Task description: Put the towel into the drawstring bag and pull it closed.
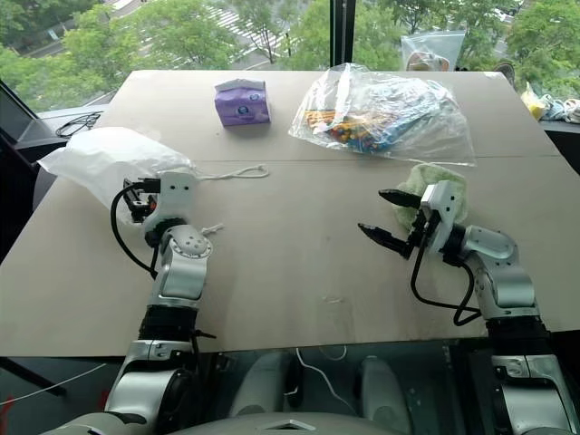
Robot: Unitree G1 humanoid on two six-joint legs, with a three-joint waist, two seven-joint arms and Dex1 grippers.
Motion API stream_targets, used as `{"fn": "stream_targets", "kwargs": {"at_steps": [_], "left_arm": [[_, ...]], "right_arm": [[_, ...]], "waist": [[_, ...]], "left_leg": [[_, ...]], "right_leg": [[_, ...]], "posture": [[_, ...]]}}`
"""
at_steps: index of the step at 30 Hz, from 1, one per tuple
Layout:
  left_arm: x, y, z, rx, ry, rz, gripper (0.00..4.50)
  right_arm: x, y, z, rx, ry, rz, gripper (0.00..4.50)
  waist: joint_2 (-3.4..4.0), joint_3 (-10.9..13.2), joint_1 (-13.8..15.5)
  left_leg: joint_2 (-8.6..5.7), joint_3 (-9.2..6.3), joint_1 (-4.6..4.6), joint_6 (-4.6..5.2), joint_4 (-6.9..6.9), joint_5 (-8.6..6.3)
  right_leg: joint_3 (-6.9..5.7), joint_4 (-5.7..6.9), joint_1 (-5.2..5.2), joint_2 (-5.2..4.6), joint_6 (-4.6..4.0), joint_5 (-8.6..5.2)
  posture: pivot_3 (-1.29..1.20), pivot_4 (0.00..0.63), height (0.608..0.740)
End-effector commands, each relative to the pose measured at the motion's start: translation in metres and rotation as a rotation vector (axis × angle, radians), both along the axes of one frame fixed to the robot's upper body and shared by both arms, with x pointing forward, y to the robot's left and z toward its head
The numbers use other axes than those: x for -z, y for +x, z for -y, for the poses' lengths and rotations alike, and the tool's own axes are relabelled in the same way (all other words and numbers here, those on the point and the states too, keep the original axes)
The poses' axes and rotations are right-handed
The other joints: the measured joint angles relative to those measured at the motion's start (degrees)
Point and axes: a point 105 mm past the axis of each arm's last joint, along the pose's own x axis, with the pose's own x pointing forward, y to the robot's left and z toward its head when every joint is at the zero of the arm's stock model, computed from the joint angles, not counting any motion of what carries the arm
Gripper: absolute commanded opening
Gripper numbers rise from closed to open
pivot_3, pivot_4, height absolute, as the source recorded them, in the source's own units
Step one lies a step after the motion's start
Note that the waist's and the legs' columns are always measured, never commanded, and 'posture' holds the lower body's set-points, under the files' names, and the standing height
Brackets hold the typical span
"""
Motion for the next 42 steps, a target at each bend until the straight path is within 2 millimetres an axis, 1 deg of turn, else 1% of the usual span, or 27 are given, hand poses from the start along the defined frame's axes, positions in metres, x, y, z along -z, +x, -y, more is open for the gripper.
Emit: {"fn": "stream_targets", "kwargs": {"at_steps": [1,6,9,13,14,15,18,24,29,34,39,42], "left_arm": [[-0.013,0.001,-0.013,-0.037,0.027,0.041,2.37],[-0.011,0.007,-0.025,-0.05,0.031,0.036,2.37],[-0.014,0.008,-0.038,-0.078,0.028,0.052,2.37],[-0.017,0.009,-0.047,-0.093,0.036,0.069,2.37],[-0.018,0.009,-0.048,-0.093,0.041,0.075,1.88],[-0.019,0.009,-0.048,-0.093,0.044,0.079,1.55],[-0.02,0.01,-0.048,-0.091,0.042,0.085,0.1],[-0.02,0.008,-0.042,-0.08,0.024,0.092,0.1],[-0.022,0.011,-0.033,-0.041,-0.016,0.09,0.1],[-0.026,0.016,-0.021,-0.005,-0.064,0.093,0.1],[-0.03,0.022,-0.015,0.023,-0.099,0.09,0.1],[-0.034,0.029,-0.006,0.056,-0.15,0.078,0.1]], "right_arm": [[-0.012,-0.001,0.0,-0.003,0.007,0.055,4.5],[-0.015,0.0,0.0,-0.003,0.006,0.062,4.5],[-0.016,0.0,0.001,-0.002,0.003,0.067,4.5],[-0.019,0.0,0.0,-0.002,0.006,0.073,4.5],[-0.019,0.0,0.0,-0.002,0.006,0.075,4.5],[-0.019,0.0,0.0,-0.003,0.008,0.075,4.5],[-0.02,0.0,-0.001,-0.007,0.015,0.078,4.5],[-0.022,-0.001,-0.002,-0.023,0.033,0.078,4.5],[-0.032,-0.004,-0.007,-0.053,0.095,0.086,4.5],[-0.046,-0.016,-0.014,-0.132,0.188,0.051,4.5],[-0.048,-0.025,-0.02,-0.173,0.178,0.026,4.5],[-0.052,-0.027,-0.02,-0.175,0.176,0.025,4.5]], "waist": [[-0.01,0.0,0.0],[-0.01,0.0,0.0],[-0.02,0.0,0.0],[-0.03,0.0,0.0],[-0.03,0.0,0.0],[-0.03,0.0,0.0],[-0.03,0.0,0.0],[-0.03,0.0,0.0],[-0.04,0.0,0.0],[-0.04,0.0,0.0],[-0.05,0.0,0.1],[-0.05,0.0,0.1]], "left_leg": [[0.0,0.0,0.0,0.0,0.0,0.0],[0.0,0.0,0.0,0.0,0.0,0.0],[0.0,0.0,0.0,0.0,0.0,0.0],[0.0,0.01,0.0,-0.01,0.0,0.0],[0.0,0.01,0.0,-0.01,0.0,0.0],[0.0,0.01,0.0,-0.01,0.0,0.0],[0.0,0.03,-0.01,-0.01,0.0,0.0],[0.0,0.07,-0.01,-0.01,0.01,0.0],[0.0,0.18,-0.02,-0.01,0.02,0.0],[0.0,0.18,-0.02,-0.01,0.02,0.0],[0.0,0.12,-0.03,-0.01,0.02,0.0],[0.0,0.12,-0.08,-0.01,0.08,-0.01]], "right_leg": [[0.0,0.0,0.0,-0.01,0.0,0.0],[0.0,0.0,0.0,-0.01,0.0,0.0],[0.0,0.0,0.0,-0.02,0.0,0.0],[0.0,0.0,0.0,-0.01,0.0,0.0],[-0.01,0.0,0.0,-0.02,0.0,0.0],[0.0,-0.01,0.0,-0.02,0.0,0.0],[-0.01,0.0,0.0,-0.02,0.01,0.0],[-0.02,0.0,0.0,-0.01,0.01,0.0],[-0.02,0.01,0.0,-0.01,0.01,0.0],[-0.02,0.02,0.0,0.0,0.01,0.0],[-0.03,0.02,0.0,-0.01,0.01,0.0],[-0.08,0.02,0.0,-0.01,0.01,0.0]], "posture": [[0.0,0.15,0.74],[0.0,0.15,0.74],[0.0,0.15,0.74],[0.0,0.15,0.74],[0.0,0.15,0.74],[0.0,0.15,0.74],[0.0,0.15,0.74],[0.0,0.15,0.74],[0.0,0.15,0.74],[0.0,0.15,0.74],[0.0,0.15,0.74],[0.0,0.15,0.74]]}}
